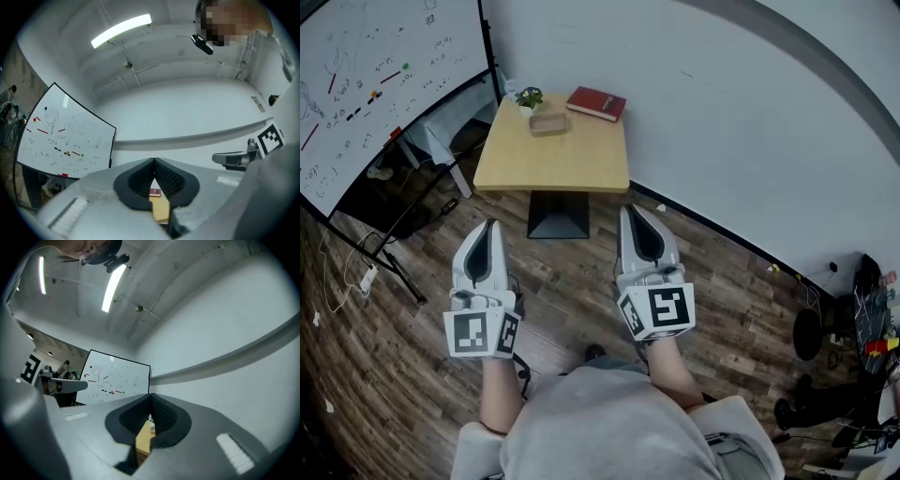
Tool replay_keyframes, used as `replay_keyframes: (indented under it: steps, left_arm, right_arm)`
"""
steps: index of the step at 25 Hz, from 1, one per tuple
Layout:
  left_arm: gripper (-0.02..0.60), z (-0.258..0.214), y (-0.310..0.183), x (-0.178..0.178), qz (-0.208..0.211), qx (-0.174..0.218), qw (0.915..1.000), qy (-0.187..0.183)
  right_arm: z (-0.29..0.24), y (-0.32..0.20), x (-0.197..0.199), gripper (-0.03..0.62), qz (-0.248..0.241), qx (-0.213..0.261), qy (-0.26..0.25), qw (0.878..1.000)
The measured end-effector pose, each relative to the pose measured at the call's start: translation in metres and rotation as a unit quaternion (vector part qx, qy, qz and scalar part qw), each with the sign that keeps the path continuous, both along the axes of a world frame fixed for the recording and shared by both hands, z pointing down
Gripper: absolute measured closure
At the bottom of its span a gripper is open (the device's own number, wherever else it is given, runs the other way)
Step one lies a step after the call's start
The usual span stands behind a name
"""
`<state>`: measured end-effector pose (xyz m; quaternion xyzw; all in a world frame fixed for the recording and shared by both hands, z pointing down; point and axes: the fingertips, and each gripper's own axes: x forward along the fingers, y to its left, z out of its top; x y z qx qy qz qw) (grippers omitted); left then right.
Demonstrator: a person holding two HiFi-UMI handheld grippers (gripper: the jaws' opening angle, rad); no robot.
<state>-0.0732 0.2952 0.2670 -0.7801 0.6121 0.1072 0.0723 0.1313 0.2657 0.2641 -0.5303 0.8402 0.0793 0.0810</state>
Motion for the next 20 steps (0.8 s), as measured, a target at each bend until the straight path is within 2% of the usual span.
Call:
replay_keyframes:
  steps: [11,20]
  left_arm:
    - [0.577,0.001,-0.037,0.022,-0.006,-0.003,1.0000,0.005]
    - [0.577,0.007,-0.048,0.043,-0.018,-0.004,0.9998,0.013]
  right_arm:
    - [-0.003,-0.038,0.019,0.592,-0.013,0.005,0.003,1.000]
    - [0.004,-0.055,0.034,0.594,-0.028,0.000,0.002,1.000]
